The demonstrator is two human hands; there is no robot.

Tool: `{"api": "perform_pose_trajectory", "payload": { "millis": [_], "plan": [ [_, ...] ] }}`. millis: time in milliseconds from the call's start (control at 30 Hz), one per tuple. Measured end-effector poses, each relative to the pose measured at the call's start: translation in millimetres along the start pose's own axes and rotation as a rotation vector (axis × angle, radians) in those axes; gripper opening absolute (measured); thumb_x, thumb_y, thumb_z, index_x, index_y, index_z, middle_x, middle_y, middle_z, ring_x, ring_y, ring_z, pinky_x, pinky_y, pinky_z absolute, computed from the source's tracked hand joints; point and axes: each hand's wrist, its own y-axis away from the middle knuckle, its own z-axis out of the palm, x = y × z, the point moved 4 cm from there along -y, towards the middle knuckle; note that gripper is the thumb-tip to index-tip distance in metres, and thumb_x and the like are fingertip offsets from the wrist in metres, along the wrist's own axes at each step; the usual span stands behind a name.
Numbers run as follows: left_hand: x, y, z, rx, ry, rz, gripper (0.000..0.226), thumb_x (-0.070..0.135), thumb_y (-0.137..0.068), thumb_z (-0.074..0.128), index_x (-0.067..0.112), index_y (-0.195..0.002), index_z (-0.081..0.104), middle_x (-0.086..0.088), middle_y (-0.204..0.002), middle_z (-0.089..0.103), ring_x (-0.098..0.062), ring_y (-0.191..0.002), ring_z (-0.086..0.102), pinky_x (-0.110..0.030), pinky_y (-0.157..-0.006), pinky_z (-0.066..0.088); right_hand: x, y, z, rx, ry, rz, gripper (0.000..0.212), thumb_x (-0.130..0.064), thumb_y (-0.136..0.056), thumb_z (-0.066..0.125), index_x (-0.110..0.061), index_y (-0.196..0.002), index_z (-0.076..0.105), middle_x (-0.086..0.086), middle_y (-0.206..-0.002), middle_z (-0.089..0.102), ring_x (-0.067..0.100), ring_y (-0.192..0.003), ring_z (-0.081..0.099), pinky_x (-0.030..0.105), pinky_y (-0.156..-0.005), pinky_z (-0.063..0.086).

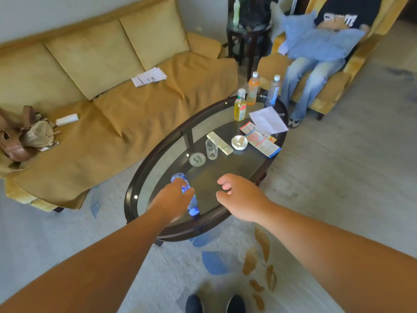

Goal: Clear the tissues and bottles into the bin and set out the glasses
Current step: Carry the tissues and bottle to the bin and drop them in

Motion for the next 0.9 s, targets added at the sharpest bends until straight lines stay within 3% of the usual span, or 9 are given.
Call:
{"api": "perform_pose_trajectory", "payload": {
  "millis": [300, 500, 900],
  "plan": [
    [-42.0, -78.8, 46.8, -0.051, -0.023, -0.115, 0.044, 0.04, -0.094, 0.048, 0.014, -0.129, 0.047, 0.0, -0.099, 0.052, -0.029, -0.102, 0.06, -0.035, -0.076, 0.043, 35.0, -70.4, 23.1, -0.027, -0.01, 0.065, 0.043, -0.037, -0.092, 0.049, -0.023, -0.133, 0.047, -0.003, -0.128, 0.054, 0.014, -0.108, 0.055, 0.028, -0.081, 0.038],
    [-77.3, -122.5, 85.8, -0.091, -0.002, -0.197, 0.045, 0.035, -0.091, 0.052, 0.013, -0.129, 0.042, -0.012, -0.119, 0.056, -0.032, -0.103, 0.057, -0.047, -0.091, 0.048, 52.8, -106.0, 50.6, -0.057, -0.027, 0.107, 0.043, -0.036, -0.092, 0.048, -0.024, -0.133, 0.047, -0.004, -0.127, 0.054, 0.014, -0.111, 0.053, 0.031, -0.091, 0.042],
    [-121.8, -194.9, 149.8, -0.057, -0.003, -0.461, 0.092, 0.061, -0.079, 0.062, 0.009, -0.144, 0.022, -0.017, -0.134, 0.041, -0.039, -0.122, 0.046, -0.046, -0.095, 0.042, 70.4, -177.3, 98.5, -0.063, -0.085, 0.136, 0.038, -0.036, -0.091, 0.05, -0.031, -0.128, 0.05, -0.01, -0.122, 0.055, 0.008, -0.106, 0.054, 0.026, -0.082, 0.04]
  ]
}}
